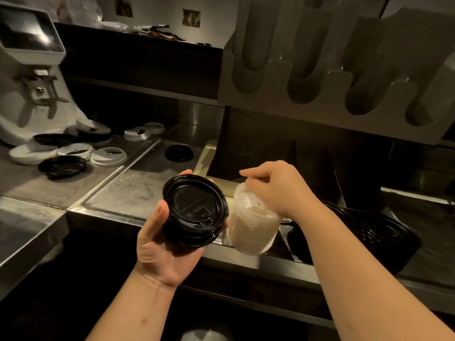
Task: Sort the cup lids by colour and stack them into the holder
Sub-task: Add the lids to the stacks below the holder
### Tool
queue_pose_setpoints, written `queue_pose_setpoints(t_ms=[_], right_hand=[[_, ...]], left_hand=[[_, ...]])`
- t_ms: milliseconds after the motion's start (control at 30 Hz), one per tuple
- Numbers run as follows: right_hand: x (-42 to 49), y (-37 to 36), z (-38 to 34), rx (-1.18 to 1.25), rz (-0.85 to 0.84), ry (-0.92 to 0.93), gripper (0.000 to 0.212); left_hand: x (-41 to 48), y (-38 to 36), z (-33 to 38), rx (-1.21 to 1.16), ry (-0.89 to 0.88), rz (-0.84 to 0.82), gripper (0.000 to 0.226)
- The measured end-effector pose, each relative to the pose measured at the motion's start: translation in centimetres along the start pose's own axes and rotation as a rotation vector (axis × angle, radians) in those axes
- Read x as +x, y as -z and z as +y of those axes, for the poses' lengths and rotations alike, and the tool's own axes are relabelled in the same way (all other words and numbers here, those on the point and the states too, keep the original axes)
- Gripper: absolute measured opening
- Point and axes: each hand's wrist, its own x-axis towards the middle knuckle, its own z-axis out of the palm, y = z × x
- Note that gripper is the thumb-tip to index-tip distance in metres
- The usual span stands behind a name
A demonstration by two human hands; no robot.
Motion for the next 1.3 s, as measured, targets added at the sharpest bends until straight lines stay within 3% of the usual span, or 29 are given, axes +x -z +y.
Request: queue_pose_setpoints(t_ms=[100,267,333,467,567,667,733,800,867,967,1167,1300], right_hand=[[-0.3,0.2,-0.2,0.037,0.119,0.051,0.032],[-2.5,1.7,-1.3,0.16,0.347,0.124,0.016],[-4.3,3.3,-2.0,0.31,0.303,0.107,0.019],[-8.1,6.7,-2.5,0.459,-0.005,-0.02,0.03],[-9.6,8.9,-1.1,0.51,0.003,-0.136,0.022],[-10.6,11.1,1.2,0.477,0.128,-0.206,0.012],[-11.0,13.0,3.6,0.449,0.31,-0.238,0.009],[-11.2,15.2,6.9,0.373,0.54,-0.274,0.009],[-11.5,16.8,10.4,0.288,0.665,-0.331,0.011],[-11.6,16.7,14.6,0.211,0.624,-0.414,0.018],[-10.8,14.7,17.2,0.099,0.505,-0.486,0.028],[-9.9,14.1,18.1,-0.044,0.457,-0.537,0.036]], left_hand=[[-0.4,-1.2,0.5,0.002,0.048,0.021,0.065],[0.4,-3.0,-0.2,0.062,0.072,-0.174,0.068],[0.5,-4.6,-0.9,0.072,0.023,-0.203,0.068],[1.6,-9.6,-2.9,0.381,-0.181,0.026,0.085],[2.8,-12.3,-5.9,0.534,-0.228,0.018,0.078],[3.9,-13.7,-9.0,0.609,-0.176,0.015,0.068],[4.3,-14.4,-10.7,0.638,-0.166,0.031,0.064],[4.8,-14.7,-11.8,0.628,-0.18,0.103,0.046],[5.2,-14.5,-12.8,0.613,-0.157,0.152,0.028],[5.6,-14.3,-13.9,0.626,-0.114,0.186,0.023],[6.6,-14.7,-14.6,0.639,-0.062,0.168,0.04],[7.5,-15.0,-14.0,0.772,-0.039,0.171,0.052]])
